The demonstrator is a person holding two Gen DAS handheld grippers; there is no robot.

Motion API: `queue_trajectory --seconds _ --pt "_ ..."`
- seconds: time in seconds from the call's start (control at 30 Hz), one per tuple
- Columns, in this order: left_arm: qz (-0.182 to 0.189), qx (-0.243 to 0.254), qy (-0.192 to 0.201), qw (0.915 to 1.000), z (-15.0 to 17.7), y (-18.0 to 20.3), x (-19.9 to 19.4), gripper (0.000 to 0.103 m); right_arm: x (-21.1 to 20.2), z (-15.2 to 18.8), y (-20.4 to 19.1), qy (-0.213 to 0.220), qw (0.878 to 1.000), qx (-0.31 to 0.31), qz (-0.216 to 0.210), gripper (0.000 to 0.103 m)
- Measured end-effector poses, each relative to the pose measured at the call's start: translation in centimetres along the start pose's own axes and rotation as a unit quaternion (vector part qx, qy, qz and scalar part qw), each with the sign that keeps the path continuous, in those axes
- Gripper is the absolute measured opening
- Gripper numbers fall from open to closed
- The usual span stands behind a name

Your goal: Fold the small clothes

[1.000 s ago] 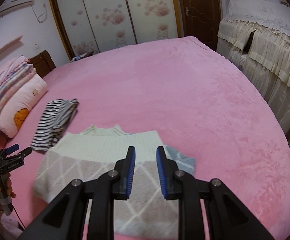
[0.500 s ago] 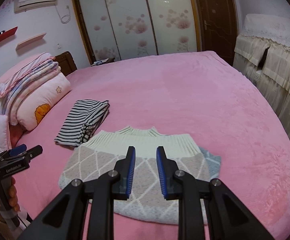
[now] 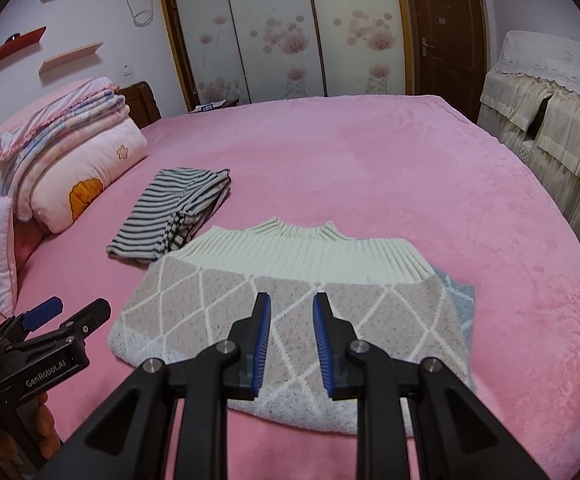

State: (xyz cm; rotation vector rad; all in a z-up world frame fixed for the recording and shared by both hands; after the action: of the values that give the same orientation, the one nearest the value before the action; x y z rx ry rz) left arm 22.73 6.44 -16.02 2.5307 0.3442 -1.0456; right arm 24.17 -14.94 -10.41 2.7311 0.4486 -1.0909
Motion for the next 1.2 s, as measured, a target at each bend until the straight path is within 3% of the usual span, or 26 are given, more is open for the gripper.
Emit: queue_trajectory --seconds 0.4,0.93,1.1,1.2 --pt "-0.008 -0.034 -0.04 0.9986 2.2 -3.0 3.1 0.09 3.7 2.2 -2.5 -0.041 0.999 -0.003 -0.008 0.022" --pt "-0.018 -0.09 -0.104 0.9903 4.9 -7.0 6.1 0.09 6.6 3.7 -4.3 -0.071 0.997 -0.008 -0.023 0.022" --pt "0.014 -0.117 -0.136 0.9837 6.5 -7.6 6.7 0.09 7.5 3.9 -4.2 -0.079 0.997 -0.01 -0.02 0.022" --pt "0.058 -0.159 -0.168 0.9712 7.6 -8.0 7.7 0.09 8.0 3.9 -4.1 -0.079 0.997 -0.009 -0.017 0.022"
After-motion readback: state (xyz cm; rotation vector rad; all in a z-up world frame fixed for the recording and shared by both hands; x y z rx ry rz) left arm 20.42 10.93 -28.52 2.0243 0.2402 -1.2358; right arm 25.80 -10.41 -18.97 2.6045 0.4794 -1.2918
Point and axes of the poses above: each gripper's, at about its wrist camera, not at the fingertips, and x roughly the way its jaws point, y to its right, z to its underside, the point moved 6 cm from there along x, roughly the way its jaws point, and after that the axes turned 15 degrees about -x, right-handed, at the moved point
